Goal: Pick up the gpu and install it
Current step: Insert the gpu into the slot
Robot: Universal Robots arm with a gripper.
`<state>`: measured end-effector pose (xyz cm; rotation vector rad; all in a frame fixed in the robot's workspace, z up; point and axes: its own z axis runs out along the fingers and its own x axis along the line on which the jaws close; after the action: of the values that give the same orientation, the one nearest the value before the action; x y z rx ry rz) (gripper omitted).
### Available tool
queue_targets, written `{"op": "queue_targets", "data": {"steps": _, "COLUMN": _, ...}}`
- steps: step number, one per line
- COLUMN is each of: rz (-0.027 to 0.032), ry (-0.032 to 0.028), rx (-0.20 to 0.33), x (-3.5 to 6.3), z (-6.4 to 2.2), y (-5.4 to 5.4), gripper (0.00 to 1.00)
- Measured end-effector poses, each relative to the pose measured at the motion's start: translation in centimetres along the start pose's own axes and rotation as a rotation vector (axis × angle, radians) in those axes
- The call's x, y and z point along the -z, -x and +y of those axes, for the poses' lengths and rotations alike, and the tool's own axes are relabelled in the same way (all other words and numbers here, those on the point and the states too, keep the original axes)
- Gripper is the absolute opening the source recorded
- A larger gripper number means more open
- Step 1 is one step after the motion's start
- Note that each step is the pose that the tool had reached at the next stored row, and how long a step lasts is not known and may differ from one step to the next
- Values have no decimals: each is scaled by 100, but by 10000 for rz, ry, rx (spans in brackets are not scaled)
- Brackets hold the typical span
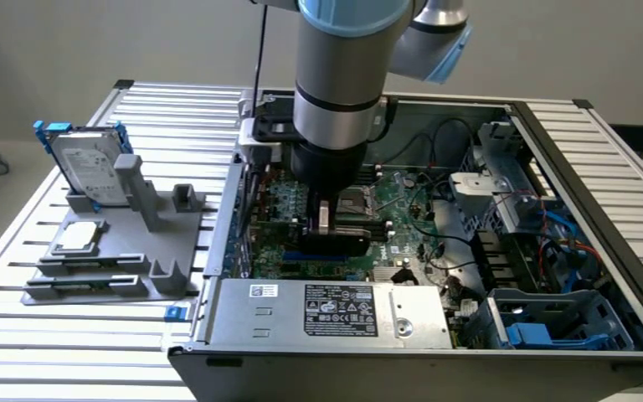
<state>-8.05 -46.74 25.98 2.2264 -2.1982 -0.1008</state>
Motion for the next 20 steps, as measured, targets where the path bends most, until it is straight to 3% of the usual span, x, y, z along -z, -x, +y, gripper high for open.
{"op": "queue_targets", "data": {"steps": 5, "rz": -29, "ry": 0, "rx": 17, "x": -6, "z": 0, "y": 0, "gripper": 27}}
{"op": "queue_targets", "data": {"steps": 20, "rz": -30, "ry": 0, "rx": 21, "x": 13, "z": -17, "y": 0, "gripper": 27}}
